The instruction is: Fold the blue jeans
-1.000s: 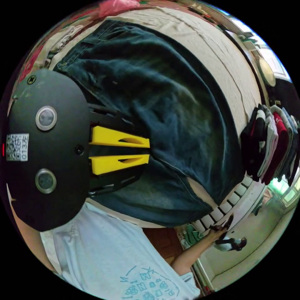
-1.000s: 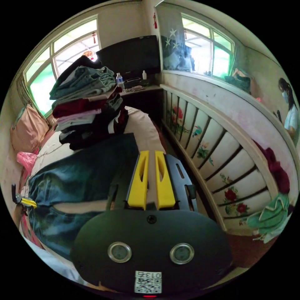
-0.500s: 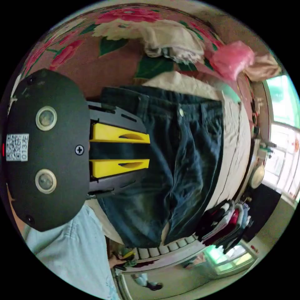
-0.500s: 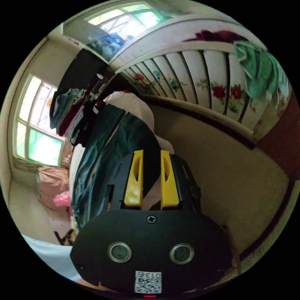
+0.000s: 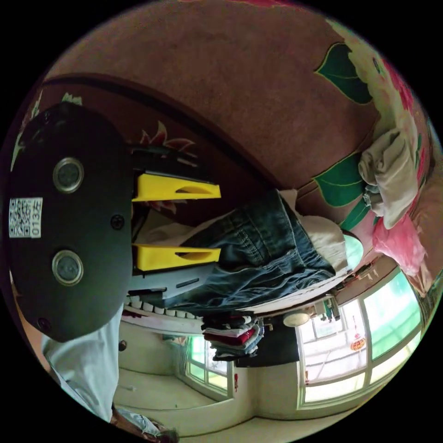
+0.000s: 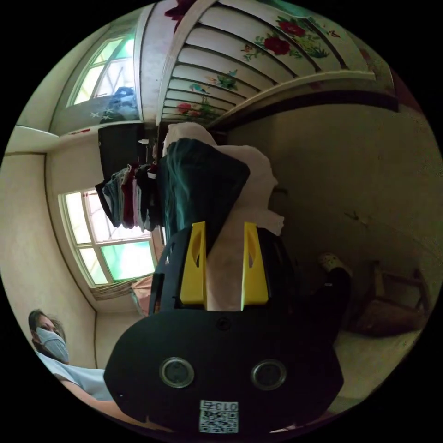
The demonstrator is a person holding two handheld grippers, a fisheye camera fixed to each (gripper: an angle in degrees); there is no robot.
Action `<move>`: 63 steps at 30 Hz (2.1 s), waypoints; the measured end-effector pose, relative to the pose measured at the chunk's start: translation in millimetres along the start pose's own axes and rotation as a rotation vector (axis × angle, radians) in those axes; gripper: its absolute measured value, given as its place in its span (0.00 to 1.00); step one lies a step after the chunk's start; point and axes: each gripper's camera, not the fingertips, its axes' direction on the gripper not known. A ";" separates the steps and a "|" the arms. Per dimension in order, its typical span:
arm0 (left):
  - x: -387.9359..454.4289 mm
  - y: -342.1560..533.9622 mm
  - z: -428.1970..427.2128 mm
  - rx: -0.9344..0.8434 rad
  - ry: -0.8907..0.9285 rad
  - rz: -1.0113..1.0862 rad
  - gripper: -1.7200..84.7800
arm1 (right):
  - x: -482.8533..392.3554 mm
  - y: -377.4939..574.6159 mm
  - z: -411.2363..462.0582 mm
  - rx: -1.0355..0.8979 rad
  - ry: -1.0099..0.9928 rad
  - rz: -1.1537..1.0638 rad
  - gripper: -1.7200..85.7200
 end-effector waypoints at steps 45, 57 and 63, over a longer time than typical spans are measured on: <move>-62.8 -33.9 -75.2 -0.034 -0.118 0.029 0.21 | -176.5 87.8 25.1 -0.015 0.510 -0.574 0.04; -9.4 -20.7 -107.2 -0.004 -0.157 0.131 0.05 | -228.2 115.0 48.9 0.013 0.574 -0.638 0.04; 81.7 1.0 -155.8 0.140 -0.197 0.426 0.04 | -285.3 135.6 42.3 0.121 0.566 -0.772 0.03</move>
